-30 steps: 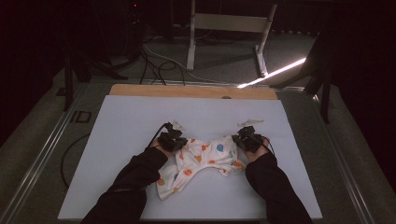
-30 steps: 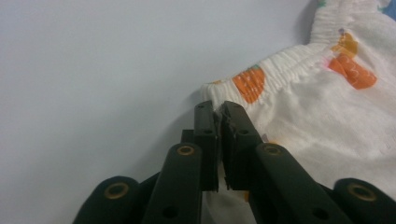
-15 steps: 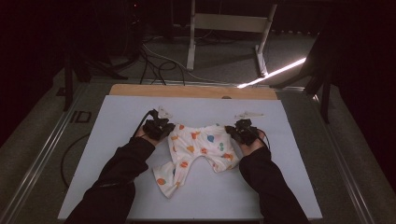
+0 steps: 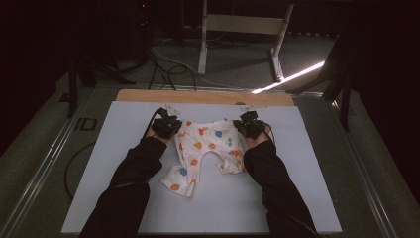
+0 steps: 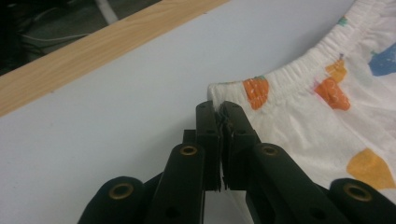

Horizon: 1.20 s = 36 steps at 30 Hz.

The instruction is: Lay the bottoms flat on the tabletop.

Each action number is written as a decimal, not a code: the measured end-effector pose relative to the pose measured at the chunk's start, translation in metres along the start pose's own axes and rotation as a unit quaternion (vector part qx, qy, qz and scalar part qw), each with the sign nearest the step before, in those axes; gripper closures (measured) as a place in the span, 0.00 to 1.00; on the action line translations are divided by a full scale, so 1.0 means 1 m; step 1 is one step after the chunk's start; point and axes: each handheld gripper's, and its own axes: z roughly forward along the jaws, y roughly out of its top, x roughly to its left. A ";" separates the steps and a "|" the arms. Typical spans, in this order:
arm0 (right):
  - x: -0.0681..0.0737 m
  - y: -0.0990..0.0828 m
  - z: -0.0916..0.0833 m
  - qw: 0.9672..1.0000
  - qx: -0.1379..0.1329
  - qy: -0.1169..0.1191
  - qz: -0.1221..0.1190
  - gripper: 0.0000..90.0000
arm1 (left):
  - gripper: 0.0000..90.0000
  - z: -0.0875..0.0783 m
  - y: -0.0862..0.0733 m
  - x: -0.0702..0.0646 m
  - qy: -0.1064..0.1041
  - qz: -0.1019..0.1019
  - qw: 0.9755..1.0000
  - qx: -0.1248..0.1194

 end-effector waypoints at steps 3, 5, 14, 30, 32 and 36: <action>-0.001 0.005 0.011 1.000 0.006 -0.008 -0.001 0.99 | 0.97 0.007 0.003 0.004 0.011 -0.014 1.000 0.002; -0.002 0.007 0.017 1.000 0.012 -0.015 0.006 0.99 | 0.97 0.012 0.004 0.004 0.017 -0.018 1.000 0.003; -0.006 0.002 0.033 0.999 0.034 -0.019 0.020 0.68 | 0.71 0.025 0.011 0.003 0.012 -0.013 1.000 0.011; 0.000 0.004 -0.002 1.000 -0.002 0.028 0.012 0.15 | 0.04 0.003 0.017 0.001 -0.082 -0.021 0.996 -0.004; 0.003 0.003 -0.006 1.000 -0.005 0.028 0.004 0.15 | 0.04 -0.001 0.017 0.000 -0.095 -0.020 0.995 -0.009; 0.007 0.001 -0.015 0.999 -0.020 0.036 -0.004 0.14 | 0.03 -0.011 0.015 -0.002 -0.105 -0.017 0.994 -0.019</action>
